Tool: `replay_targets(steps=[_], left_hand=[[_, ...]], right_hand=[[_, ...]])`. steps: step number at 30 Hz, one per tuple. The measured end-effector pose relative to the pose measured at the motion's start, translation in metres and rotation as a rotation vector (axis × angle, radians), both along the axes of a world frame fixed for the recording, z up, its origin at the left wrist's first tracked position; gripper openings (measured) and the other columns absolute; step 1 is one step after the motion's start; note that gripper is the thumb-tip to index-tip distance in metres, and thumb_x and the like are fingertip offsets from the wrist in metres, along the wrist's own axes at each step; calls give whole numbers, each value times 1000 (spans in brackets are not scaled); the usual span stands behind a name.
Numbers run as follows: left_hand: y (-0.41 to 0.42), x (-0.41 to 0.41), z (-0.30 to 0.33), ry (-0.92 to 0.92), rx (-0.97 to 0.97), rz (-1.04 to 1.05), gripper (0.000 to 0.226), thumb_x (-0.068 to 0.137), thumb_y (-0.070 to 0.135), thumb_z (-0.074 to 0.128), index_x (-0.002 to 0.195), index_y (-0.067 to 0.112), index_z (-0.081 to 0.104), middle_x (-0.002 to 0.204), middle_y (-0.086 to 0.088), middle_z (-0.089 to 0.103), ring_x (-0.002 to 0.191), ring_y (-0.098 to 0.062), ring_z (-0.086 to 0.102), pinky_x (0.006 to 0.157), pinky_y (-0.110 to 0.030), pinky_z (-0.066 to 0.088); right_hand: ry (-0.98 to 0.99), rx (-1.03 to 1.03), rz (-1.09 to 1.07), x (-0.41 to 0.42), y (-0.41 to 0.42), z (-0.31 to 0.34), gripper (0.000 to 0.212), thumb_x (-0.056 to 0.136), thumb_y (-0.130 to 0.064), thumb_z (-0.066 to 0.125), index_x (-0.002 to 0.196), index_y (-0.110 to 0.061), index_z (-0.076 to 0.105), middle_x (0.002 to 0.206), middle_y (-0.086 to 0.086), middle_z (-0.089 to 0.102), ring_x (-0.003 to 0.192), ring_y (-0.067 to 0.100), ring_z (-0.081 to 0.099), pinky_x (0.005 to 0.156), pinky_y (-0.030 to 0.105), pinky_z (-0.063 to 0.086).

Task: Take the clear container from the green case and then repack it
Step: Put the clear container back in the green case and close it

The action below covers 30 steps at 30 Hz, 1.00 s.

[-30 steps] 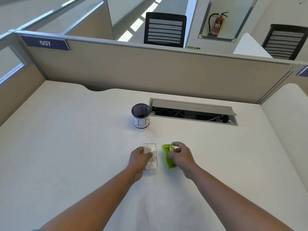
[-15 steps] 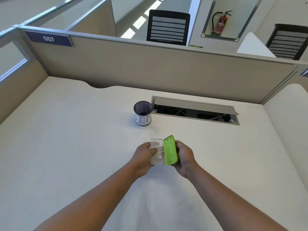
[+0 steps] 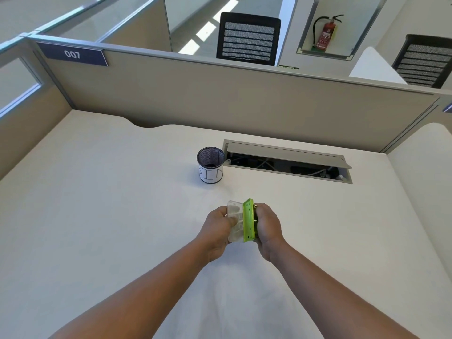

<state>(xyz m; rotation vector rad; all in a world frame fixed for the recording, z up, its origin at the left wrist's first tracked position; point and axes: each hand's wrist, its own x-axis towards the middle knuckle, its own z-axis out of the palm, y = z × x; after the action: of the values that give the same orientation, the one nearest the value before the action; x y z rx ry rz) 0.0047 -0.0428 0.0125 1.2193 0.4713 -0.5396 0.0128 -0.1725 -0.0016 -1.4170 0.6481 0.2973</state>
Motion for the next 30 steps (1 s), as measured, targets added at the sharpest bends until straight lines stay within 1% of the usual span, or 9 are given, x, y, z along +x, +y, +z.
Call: replay_targets(steps=[2, 5, 8, 12, 17, 19, 23, 27, 30], left_hand=[[-2, -1, 0, -17, 19, -8, 33, 94, -8, 46, 110, 10, 69, 97, -14, 75, 82, -27, 72, 78, -43, 60], [-3, -4, 0, -57, 49, -47, 27, 96, 0, 50, 111, 12, 70, 104, -16, 77, 89, -29, 73, 87, -48, 59], [-3, -6, -1, -75, 71, -73, 27, 98, 6, 50, 112, 15, 72, 108, -17, 76, 95, -29, 73, 90, -50, 58], [-2, -6, 2, -95, 69, -98, 31, 101, 7, 46, 112, 17, 73, 111, -17, 75, 97, -29, 72, 94, -53, 56], [0, -6, 6, -128, 55, -131, 30, 106, 15, 43, 119, 17, 70, 116, -16, 75, 104, -30, 72, 95, -53, 57], [1, -6, 8, -140, 51, -145, 30, 107, 18, 43, 121, 16, 69, 117, -16, 75, 105, -30, 72, 92, -50, 59], [2, -6, 10, -157, 53, -161, 30, 107, 17, 42, 123, 17, 67, 117, -18, 73, 105, -33, 71, 86, -44, 61], [1, -9, 9, -185, 74, -199, 29, 106, 15, 44, 128, 18, 63, 120, -17, 73, 114, -36, 68, 92, -46, 60], [1, -10, 8, -229, 165, -232, 29, 103, 11, 47, 126, 21, 62, 114, -9, 76, 111, -32, 70, 95, -51, 58]], right_hand=[[-12, -19, -4, -1, 2, -1, 31, 85, -23, 45, 104, -5, 62, 90, 11, 65, 78, 30, 60, 66, 42, 50], [-33, -48, -1, -3, 3, 1, 27, 89, -20, 44, 105, -4, 59, 91, 11, 62, 79, 28, 59, 68, 42, 49], [-55, -79, 11, -5, 4, 3, 23, 94, -18, 43, 104, -4, 58, 90, 10, 61, 79, 26, 57, 67, 40, 47], [-82, -104, 42, -6, 6, 5, 18, 95, -20, 43, 98, -12, 59, 89, 9, 61, 78, 25, 57, 63, 36, 48], [-105, -144, 85, -9, 10, 3, 16, 87, -30, 46, 93, -20, 57, 87, 4, 59, 77, 21, 53, 67, 37, 45], [-116, -158, 104, -10, 10, 5, 15, 90, -29, 46, 94, -20, 56, 86, 2, 58, 74, 19, 51, 65, 34, 44], [-124, -177, 139, -10, 10, 9, 13, 96, -26, 46, 103, -19, 55, 88, 2, 59, 72, 17, 53, 59, 30, 43], [-116, -183, 159, -11, 10, 11, 14, 96, -28, 48, 105, -19, 54, 98, 5, 63, 81, 20, 59, 63, 33, 48], [-98, -174, 165, -12, 10, 11, 13, 94, -26, 48, 104, -21, 54, 103, 8, 64, 83, 22, 61, 61, 33, 50]])
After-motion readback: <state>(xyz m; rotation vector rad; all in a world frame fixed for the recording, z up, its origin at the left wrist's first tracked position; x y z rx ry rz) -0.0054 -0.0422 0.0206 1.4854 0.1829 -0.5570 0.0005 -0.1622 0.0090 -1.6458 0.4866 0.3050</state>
